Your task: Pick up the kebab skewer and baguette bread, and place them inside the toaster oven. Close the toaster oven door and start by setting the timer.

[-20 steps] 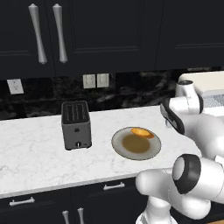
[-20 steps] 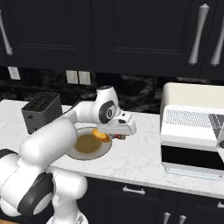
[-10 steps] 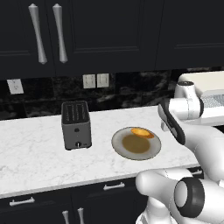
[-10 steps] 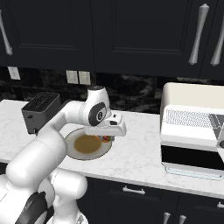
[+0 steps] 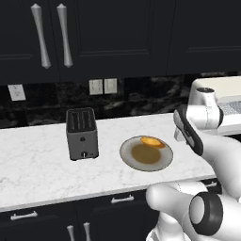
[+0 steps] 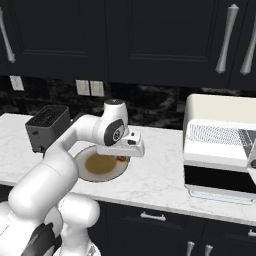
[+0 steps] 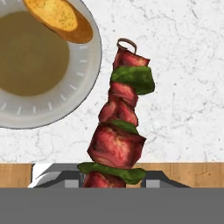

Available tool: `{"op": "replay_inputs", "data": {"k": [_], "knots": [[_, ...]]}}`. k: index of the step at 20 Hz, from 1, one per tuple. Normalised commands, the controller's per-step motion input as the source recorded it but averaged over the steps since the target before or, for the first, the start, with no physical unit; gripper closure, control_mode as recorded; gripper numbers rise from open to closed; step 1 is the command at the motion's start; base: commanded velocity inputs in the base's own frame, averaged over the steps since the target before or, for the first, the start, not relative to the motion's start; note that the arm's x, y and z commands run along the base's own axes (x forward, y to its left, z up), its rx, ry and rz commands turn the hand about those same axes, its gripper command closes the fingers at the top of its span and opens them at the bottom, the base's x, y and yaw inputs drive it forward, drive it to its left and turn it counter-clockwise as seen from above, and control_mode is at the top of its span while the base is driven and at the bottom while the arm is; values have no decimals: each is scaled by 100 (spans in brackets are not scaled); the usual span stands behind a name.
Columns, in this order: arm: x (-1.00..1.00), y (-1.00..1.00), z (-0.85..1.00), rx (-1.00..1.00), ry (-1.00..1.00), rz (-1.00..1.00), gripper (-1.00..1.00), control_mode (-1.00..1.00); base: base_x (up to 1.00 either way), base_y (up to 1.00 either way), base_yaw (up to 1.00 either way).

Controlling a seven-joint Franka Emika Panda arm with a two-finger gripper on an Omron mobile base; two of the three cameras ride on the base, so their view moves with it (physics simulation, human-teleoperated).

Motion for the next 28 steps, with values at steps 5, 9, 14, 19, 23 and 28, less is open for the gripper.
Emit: {"op": "replay_inputs", "data": {"k": [5,9,14,19,23,28], "knots": [[0,0,0,0,0,0,100,100,-89,-35,0],[0,0,0,0,0,0,100,100,-16,-72,0],[0,0,0,0,0,0,100,100,14,-64,0],[0,0,0,0,0,0,100,100,41,-49,0],[0,0,0,0,0,0,100,100,53,-36,0],[0,0,0,0,0,0,100,100,56,-19,0]]}}
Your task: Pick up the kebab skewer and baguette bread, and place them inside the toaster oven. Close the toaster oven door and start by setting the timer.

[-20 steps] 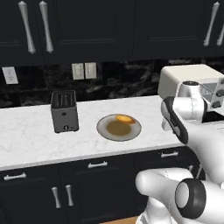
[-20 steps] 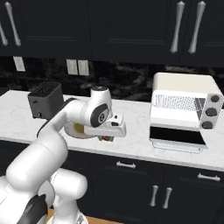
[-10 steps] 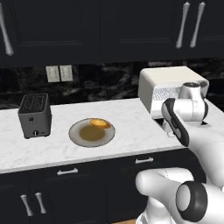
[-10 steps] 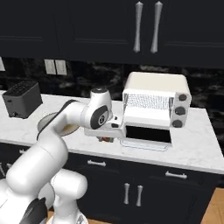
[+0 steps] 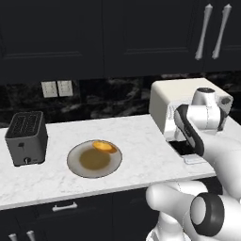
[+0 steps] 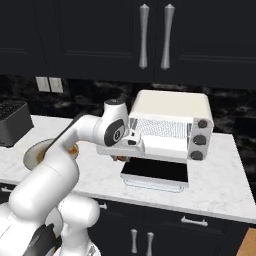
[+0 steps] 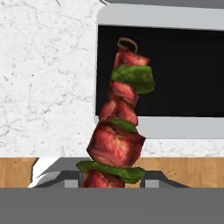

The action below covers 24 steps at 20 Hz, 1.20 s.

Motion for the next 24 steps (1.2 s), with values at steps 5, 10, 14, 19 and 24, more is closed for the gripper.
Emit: {"op": "replay_inputs", "data": {"k": [5,10,14,19,24], "knots": [[0,0,0,0,0,0,100,100,40,-24,0],[0,0,0,0,0,0,100,100,5,-43,0],[0,0,0,0,0,0,100,100,21,-22,0],[0,0,0,0,0,0,100,100,34,-1,0],[0,0,0,0,0,0,100,100,25,14,0]]}}
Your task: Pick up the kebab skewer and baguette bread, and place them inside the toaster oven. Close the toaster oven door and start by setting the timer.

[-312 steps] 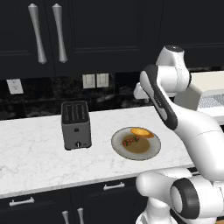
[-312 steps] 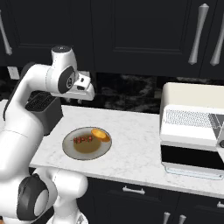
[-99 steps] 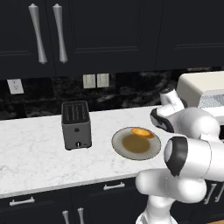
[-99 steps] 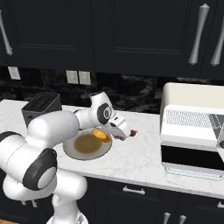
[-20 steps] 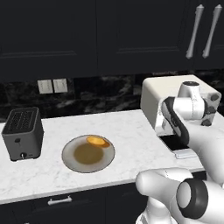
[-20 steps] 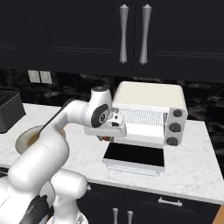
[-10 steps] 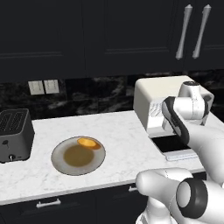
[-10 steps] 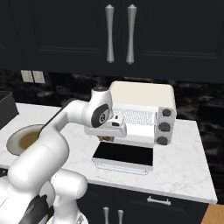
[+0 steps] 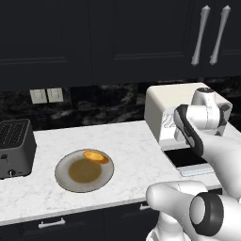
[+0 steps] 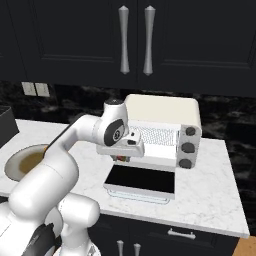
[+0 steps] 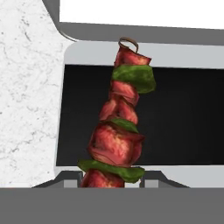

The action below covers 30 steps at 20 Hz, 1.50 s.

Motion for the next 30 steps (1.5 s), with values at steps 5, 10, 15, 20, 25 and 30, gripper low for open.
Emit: {"op": "replay_inputs", "data": {"k": [5,10,15,20,25,30], "knots": [[0,0,0,0,0,0,100,100,11,3,0],[2,-13,-9,0,0,1,100,-100,0,0,0],[9,-97,-29,2,-2,15,100,-100,0,0,0],[12,-73,-8,4,-11,20,100,-100,0,0,0],[7,-42,0,8,-20,19,100,-100,0,0,0],[11,-8,1,8,-13,14,100,-100,0,0,0]]}}
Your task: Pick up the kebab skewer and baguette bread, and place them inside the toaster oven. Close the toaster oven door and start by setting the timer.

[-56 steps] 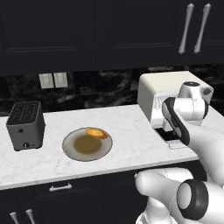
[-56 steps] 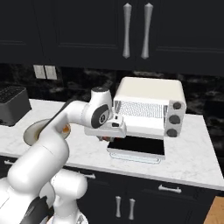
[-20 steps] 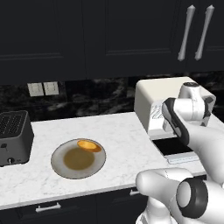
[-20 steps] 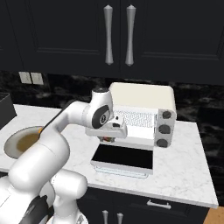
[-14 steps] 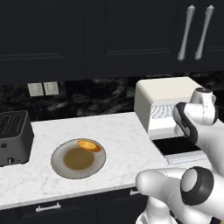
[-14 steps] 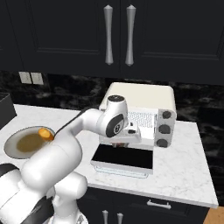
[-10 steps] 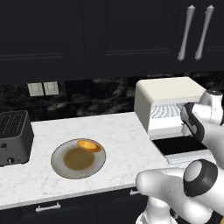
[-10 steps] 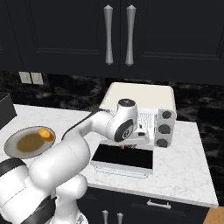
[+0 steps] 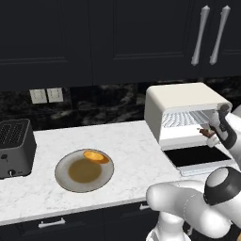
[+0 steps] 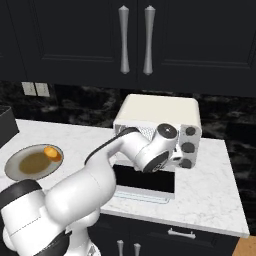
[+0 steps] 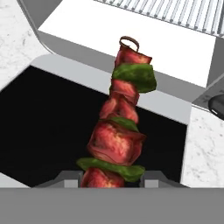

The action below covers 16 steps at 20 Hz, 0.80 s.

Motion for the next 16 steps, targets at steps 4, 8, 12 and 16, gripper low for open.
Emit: {"op": "replay_inputs", "data": {"k": [4,8,12,16], "knots": [[3,-24,15,7,1,12,100,-100,0,0,0],[30,-13,16,7,4,11,100,-100,0,0,0],[29,0,0,6,-4,4,100,-100,0,0,0],[24,0,0,8,-10,0,100,-100,0,0,0]]}}
